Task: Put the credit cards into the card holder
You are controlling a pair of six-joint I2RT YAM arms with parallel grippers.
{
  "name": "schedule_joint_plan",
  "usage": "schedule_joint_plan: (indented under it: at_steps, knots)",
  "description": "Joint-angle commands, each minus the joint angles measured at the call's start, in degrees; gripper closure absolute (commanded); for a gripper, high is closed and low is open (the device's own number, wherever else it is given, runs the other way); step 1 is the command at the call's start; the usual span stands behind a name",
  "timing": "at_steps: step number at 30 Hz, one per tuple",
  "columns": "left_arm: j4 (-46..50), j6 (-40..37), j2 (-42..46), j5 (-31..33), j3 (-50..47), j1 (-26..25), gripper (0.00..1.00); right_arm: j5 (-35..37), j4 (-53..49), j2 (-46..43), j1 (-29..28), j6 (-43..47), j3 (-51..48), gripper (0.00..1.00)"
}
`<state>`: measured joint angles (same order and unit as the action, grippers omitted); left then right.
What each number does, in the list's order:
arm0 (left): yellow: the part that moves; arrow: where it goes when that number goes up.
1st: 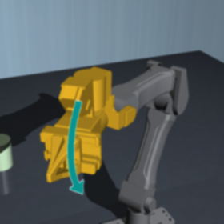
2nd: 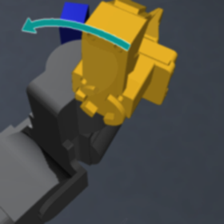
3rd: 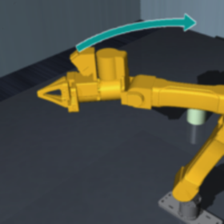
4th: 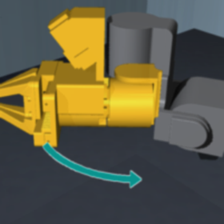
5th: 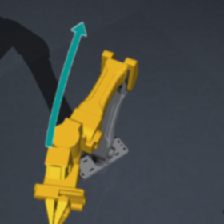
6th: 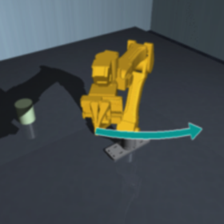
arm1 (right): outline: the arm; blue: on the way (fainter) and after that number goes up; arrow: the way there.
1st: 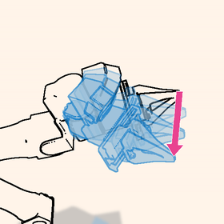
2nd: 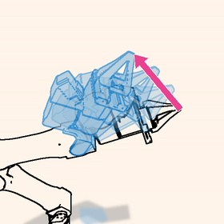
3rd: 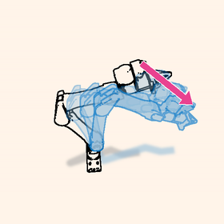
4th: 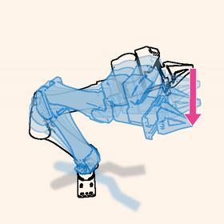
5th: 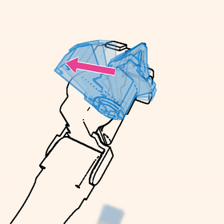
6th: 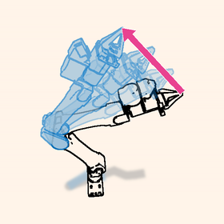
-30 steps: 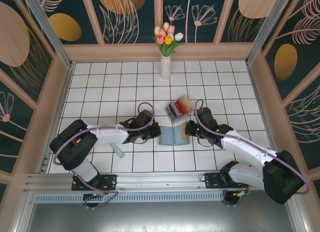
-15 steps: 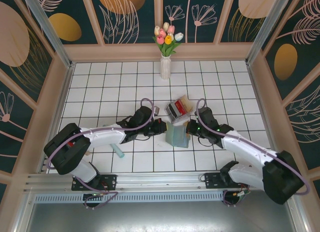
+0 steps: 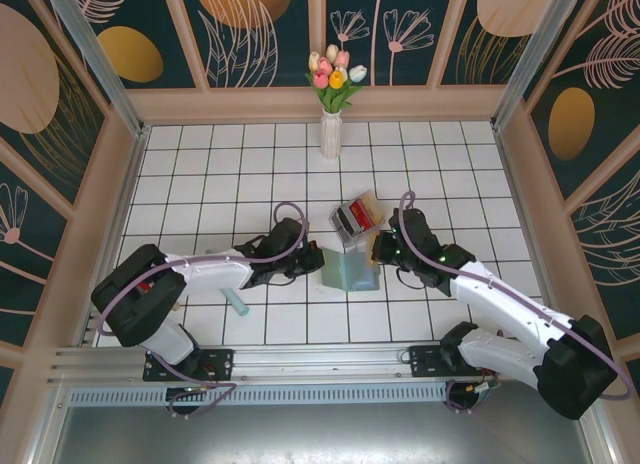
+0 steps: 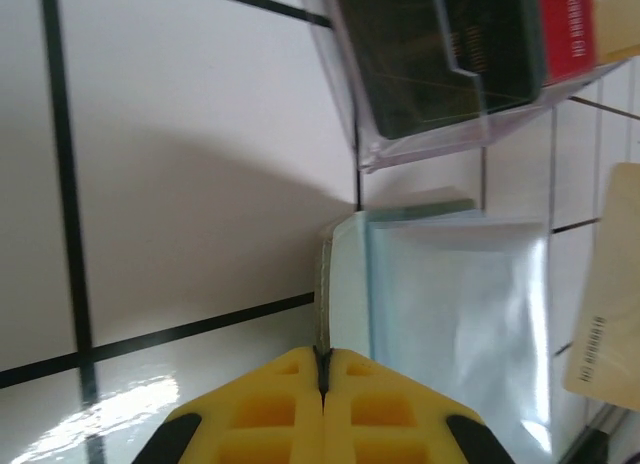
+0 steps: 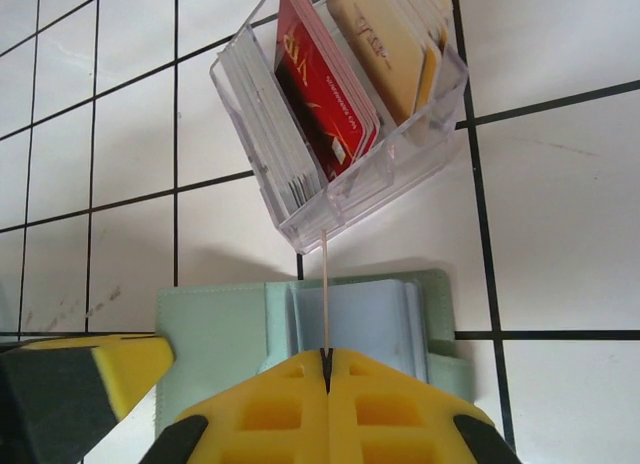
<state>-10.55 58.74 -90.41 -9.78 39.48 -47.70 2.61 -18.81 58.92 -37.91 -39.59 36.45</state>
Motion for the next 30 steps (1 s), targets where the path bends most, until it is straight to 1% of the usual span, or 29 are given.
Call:
schedule_joint_plan:
  at_steps: [1,4,8,11,13,16,21,25,30]
  knots:
    - [2.2,-0.3,-1.5,1.9,-0.9,-0.4,1.0,0.6,-0.9,1.9,-0.2,-0.7,1.6,1.0]
    - [2.6,-0.5,-2.6,2.0,-0.7,-0.3,1.0,-0.5,-0.1,4.6,-0.4,-1.8,0.6,1.0]
    - [3.9,-1.0,-3.6,2.9,-0.6,-0.4,1.0,-1.5,3.0,5.0,-0.3,-2.4,-1.9,1.0]
    - [4.1,-1.4,-4.8,3.1,-0.5,-0.3,1.0,-4.7,4.6,6.0,-0.3,-2.5,-2.5,1.0]
    - [3.4,-1.3,-5.0,2.7,-0.6,-0.3,1.0,-2.7,2.2,6.5,-0.7,-2.4,-1.5,1.0]
    - [3.4,-1.5,-5.0,3.0,-0.5,-0.4,1.0,-0.9,-0.1,4.6,-0.5,-1.0,0.0,1.0]
    - [3.5,-1.5,-6.0,3.1,-0.5,-0.3,1.0,-0.6,-1.4,2.1,-0.3,0.1,1.5,1.0]
    - [3.1,-1.4,-6.0,2.9,-0.5,-0.3,1.0,1.4,-2.5,2.6,-0.2,0.9,1.3,1.0]
    - [3.3,-1.6,-5.8,3.0,-0.5,-0.3,1.0,1.8,-2.4,2.9,-0.3,1.2,0.8,1.0]
